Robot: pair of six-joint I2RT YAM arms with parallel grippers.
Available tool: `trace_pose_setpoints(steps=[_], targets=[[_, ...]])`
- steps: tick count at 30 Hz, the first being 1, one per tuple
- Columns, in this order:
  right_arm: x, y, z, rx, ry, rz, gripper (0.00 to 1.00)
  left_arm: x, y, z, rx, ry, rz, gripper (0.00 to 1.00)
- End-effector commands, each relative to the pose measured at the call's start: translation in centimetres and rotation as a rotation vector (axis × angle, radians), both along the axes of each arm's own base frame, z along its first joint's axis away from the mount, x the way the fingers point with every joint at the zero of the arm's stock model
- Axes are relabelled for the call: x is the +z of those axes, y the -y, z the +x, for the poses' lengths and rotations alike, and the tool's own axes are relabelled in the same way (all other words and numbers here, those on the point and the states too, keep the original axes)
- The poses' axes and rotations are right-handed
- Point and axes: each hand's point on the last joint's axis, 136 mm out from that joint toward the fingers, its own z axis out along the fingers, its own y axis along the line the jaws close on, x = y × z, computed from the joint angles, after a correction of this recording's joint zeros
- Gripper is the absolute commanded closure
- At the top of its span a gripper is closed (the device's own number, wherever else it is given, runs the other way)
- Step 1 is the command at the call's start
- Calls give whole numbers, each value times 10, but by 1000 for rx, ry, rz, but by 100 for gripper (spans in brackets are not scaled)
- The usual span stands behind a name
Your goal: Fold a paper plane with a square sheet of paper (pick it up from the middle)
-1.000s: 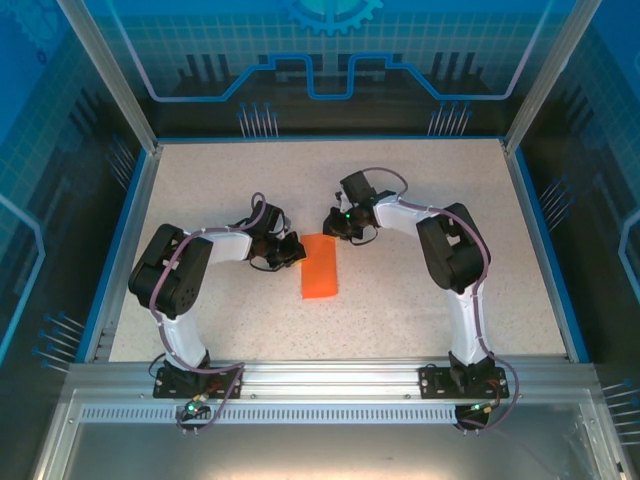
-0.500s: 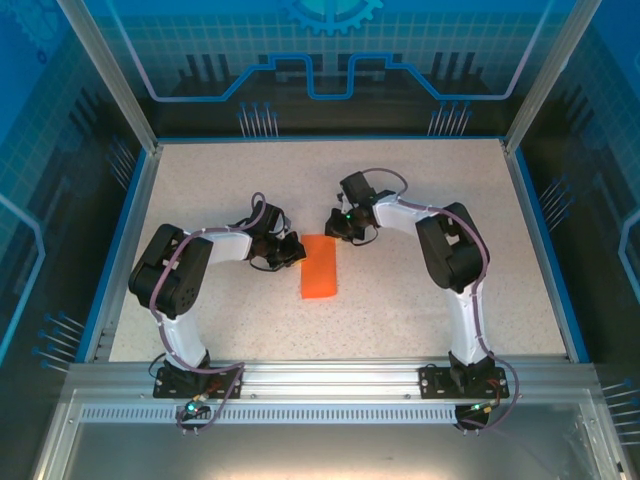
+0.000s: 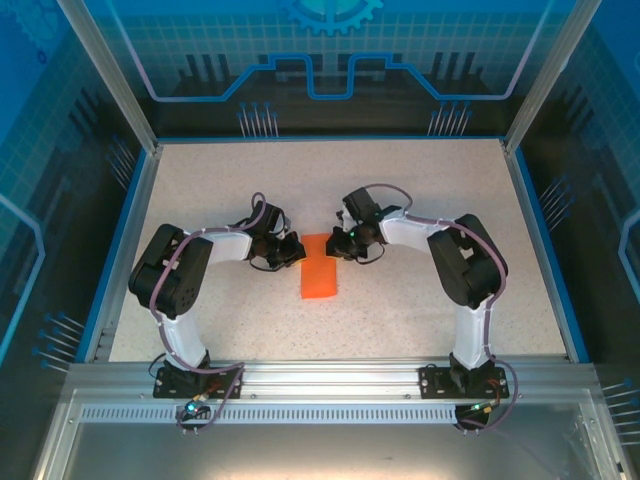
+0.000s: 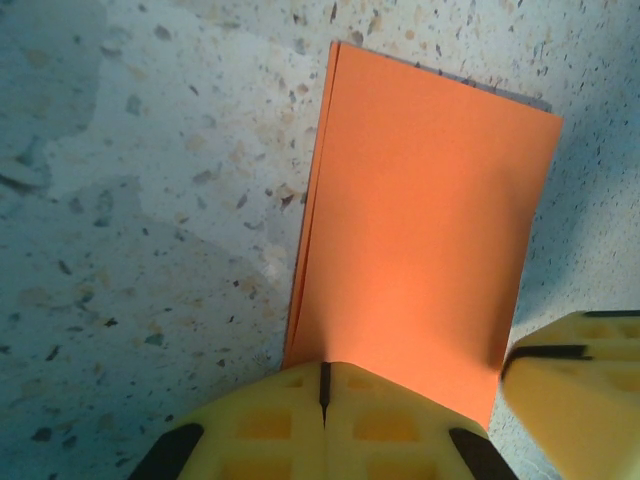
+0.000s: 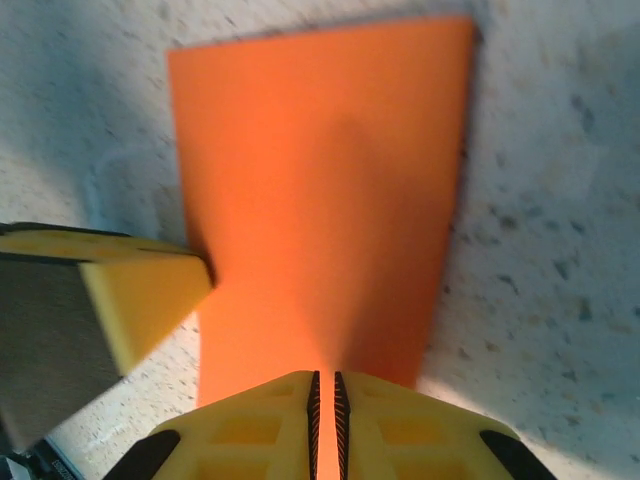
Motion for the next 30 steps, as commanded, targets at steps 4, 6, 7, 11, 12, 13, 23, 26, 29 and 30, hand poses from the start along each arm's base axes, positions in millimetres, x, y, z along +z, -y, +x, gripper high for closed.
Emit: trace_pose_setpoints(steps=[4, 6, 7, 11, 12, 13, 23, 26, 29, 30], targets=[[1, -8, 2, -3, 2, 84, 85, -40, -27, -29, 23, -135, 159, 100], [-7, -6, 0, -5, -12, 75, 85, -40, -27, -29, 23, -135, 159, 100], [-13, -4, -2, -8, -22, 63, 85, -40, -27, -29, 24, -135, 159, 100], [-32, 7, -8, -26, -57, 22, 85, -40, -27, -29, 24, -135, 160, 100], [-35, 9, -9, -30, -63, 17, 85, -39, -27, -29, 25, -133, 159, 100], [-36, 11, -9, -34, -68, 11, 85, -40, -27, -29, 24, -134, 160, 100], [5, -8, -28, 67, -14, 96, 85, -39, -28, -30, 28, -134, 161, 100], [-6, -4, -40, 65, -43, 72, 85, -40, -28, -30, 30, -135, 161, 100], [-23, 4, -47, 46, -81, 43, 85, -40, -28, -30, 30, -133, 159, 100], [-28, 6, -49, 40, -95, 30, 85, -41, -28, -30, 29, -135, 160, 100]])
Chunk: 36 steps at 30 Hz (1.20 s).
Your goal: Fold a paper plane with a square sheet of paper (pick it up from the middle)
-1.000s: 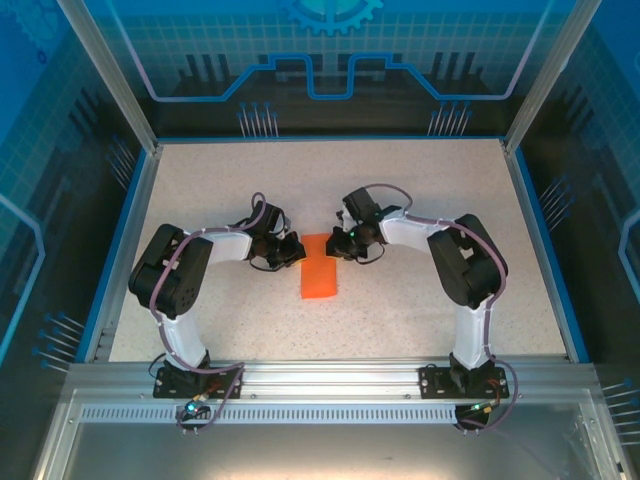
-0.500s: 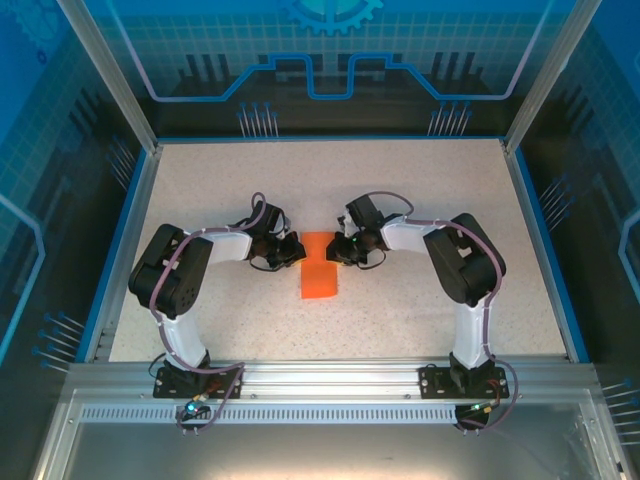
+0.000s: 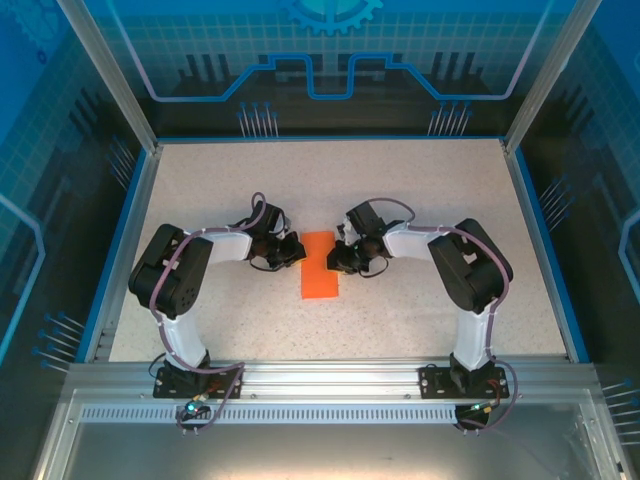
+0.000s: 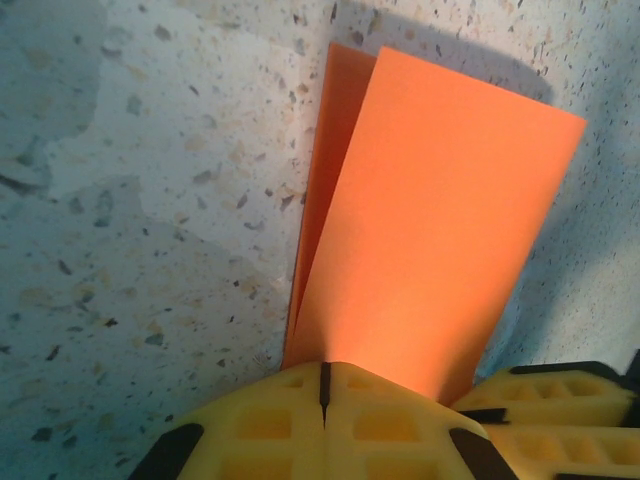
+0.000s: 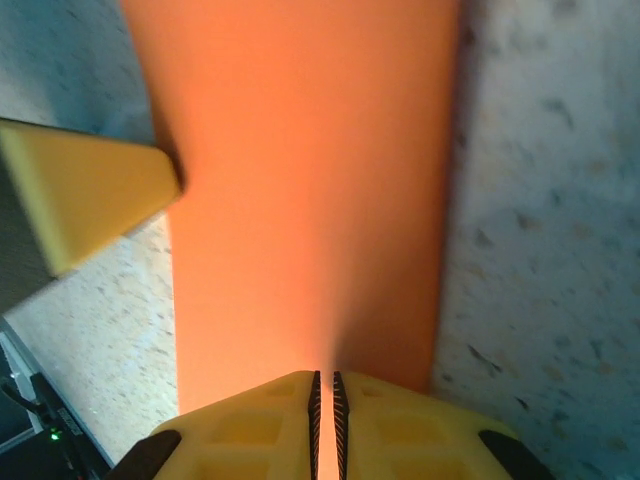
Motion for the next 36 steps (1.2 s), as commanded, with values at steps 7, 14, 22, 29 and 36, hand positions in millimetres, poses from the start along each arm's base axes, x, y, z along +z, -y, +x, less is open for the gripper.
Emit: trace_pose_setpoints(steps=[7, 14, 22, 29, 36], targets=[[15, -4, -16, 46, 39, 42, 85, -41, -28, -31, 30, -136, 159, 100], [0, 2, -43, 89, -17, 6, 84, -41, -27, -29, 34, -132, 155, 100], [-6, 11, -58, 84, -58, -26, 85, -40, -27, -28, 37, -126, 153, 100], [5, 1, -66, 103, -44, -17, 85, -39, -26, -26, 40, -123, 150, 100], [-27, 20, -86, 67, -129, -84, 86, -37, -26, -25, 39, -117, 149, 100]])
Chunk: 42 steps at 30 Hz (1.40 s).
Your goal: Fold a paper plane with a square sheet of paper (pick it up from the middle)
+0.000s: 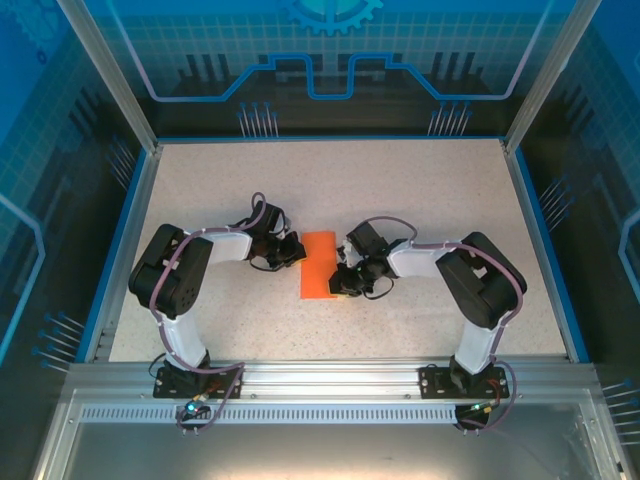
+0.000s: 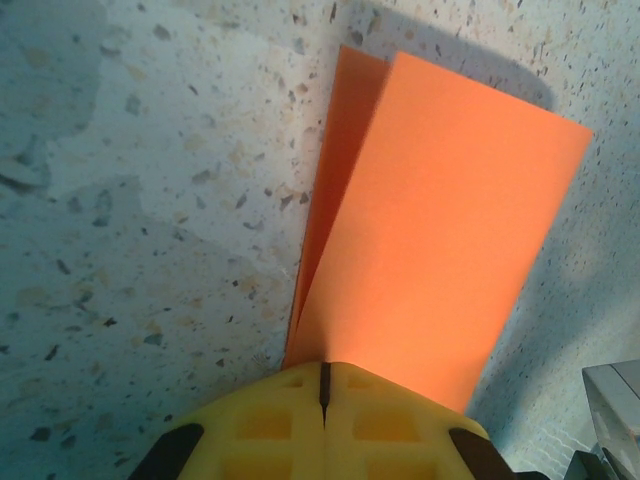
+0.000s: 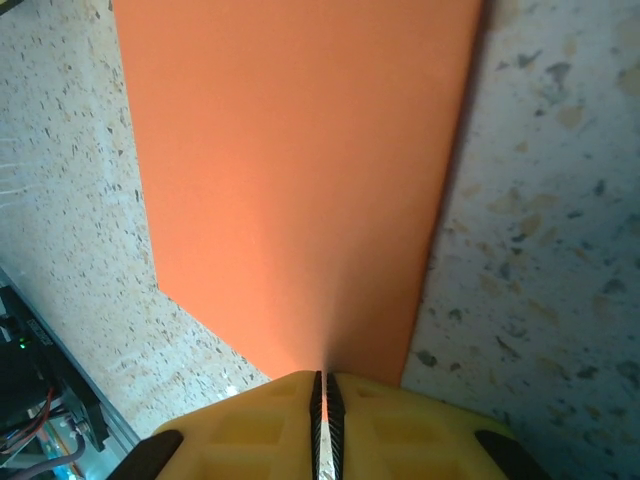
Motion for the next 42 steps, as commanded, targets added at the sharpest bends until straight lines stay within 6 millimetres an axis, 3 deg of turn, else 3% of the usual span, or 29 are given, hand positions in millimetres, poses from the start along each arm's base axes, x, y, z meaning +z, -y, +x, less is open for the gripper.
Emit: trace_pose_setpoints(steps=[1, 8, 12, 19, 25, 28, 34, 42], targets=[[-19, 16, -22, -18, -76, -80, 86, -37, -26, -25, 37, -115, 148, 100], [32, 1, 18, -53, 93, -8, 84, -32, -24, -24, 37, -102, 134, 100], [20, -1, 25, -78, 77, -25, 85, -23, -21, -20, 30, -82, 119, 100], [-9, 2, 14, -57, -15, -66, 86, 8, -10, -8, 34, -7, 54, 99], [-14, 16, 1, 23, -44, -64, 87, 63, 24, 5, -33, 122, -132, 78], [-10, 18, -3, 110, -5, -38, 88, 78, 45, 9, -71, 165, -220, 71], [4, 16, 3, 157, 32, 43, 88, 63, 77, 23, -117, 147, -241, 72], [2, 15, 2, 150, 19, 55, 87, 33, 78, 39, -79, 115, -173, 82]])
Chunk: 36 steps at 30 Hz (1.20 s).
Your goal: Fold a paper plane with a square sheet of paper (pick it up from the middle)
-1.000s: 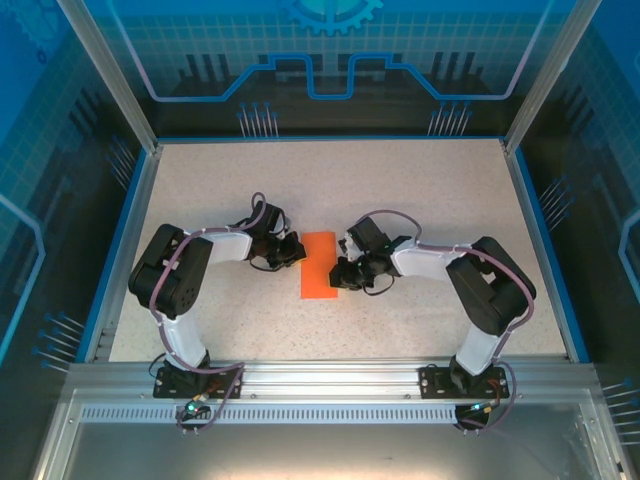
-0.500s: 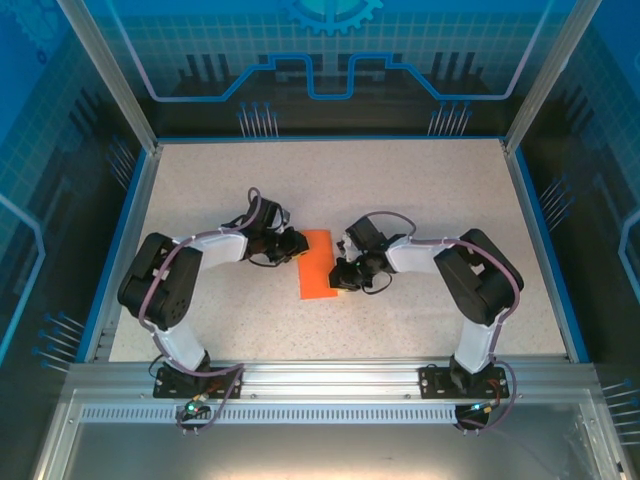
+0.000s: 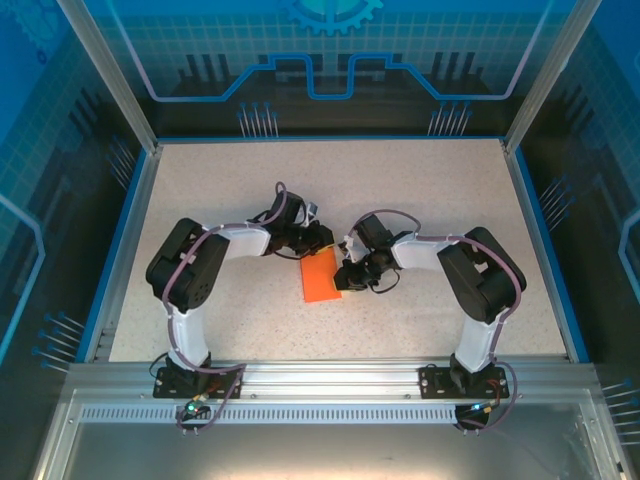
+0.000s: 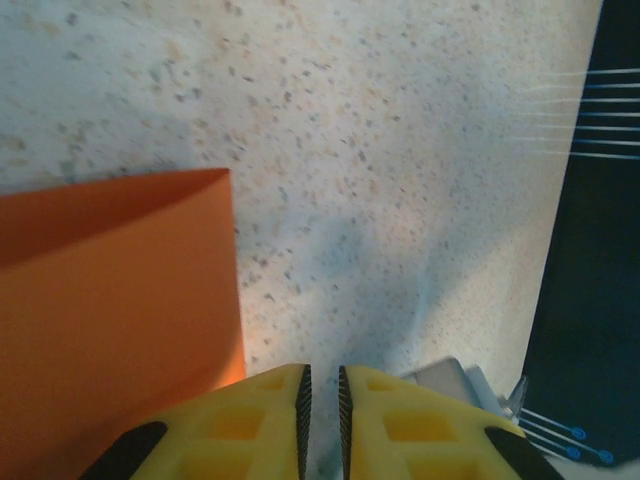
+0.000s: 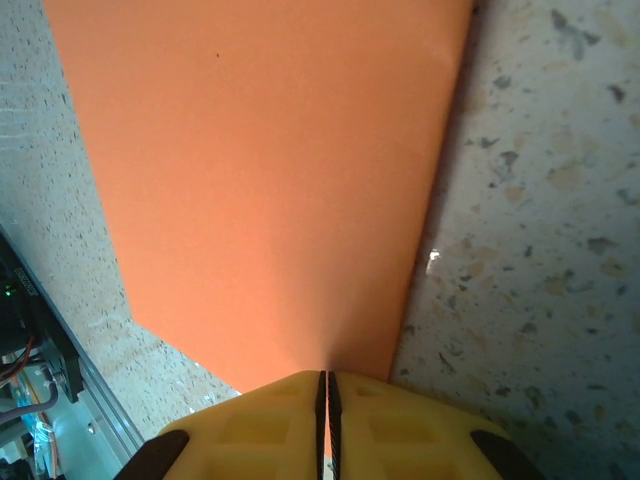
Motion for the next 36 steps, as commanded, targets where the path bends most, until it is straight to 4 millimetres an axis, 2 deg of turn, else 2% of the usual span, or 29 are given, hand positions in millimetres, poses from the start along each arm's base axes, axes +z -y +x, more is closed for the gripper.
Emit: trace_pose_setpoints(steps=[1, 5, 14, 22, 27, 30, 32, 36], targets=[[-4, 4, -10, 19, -40, 5, 87, -5, 4, 11, 14, 1, 11, 83], [-8, 6, -13, 24, -48, -11, 88, -9, 8, 18, 4, 3, 22, 85], [-13, 9, -15, 15, -73, -37, 88, -30, -6, 26, 22, -6, 171, 92], [4, 3, -7, 8, -44, -8, 87, -46, -11, 26, 16, -28, 224, 94], [37, -4, 24, -79, 83, 30, 87, -48, -14, 24, 11, -34, 240, 94], [49, -7, 45, -141, 144, 44, 87, -50, -14, 22, 7, -40, 240, 94], [50, -9, 57, -172, 158, 38, 87, -49, -14, 22, 8, -39, 237, 94], [35, -9, 77, -227, 140, 1, 87, -49, -13, 21, 4, -41, 235, 94]])
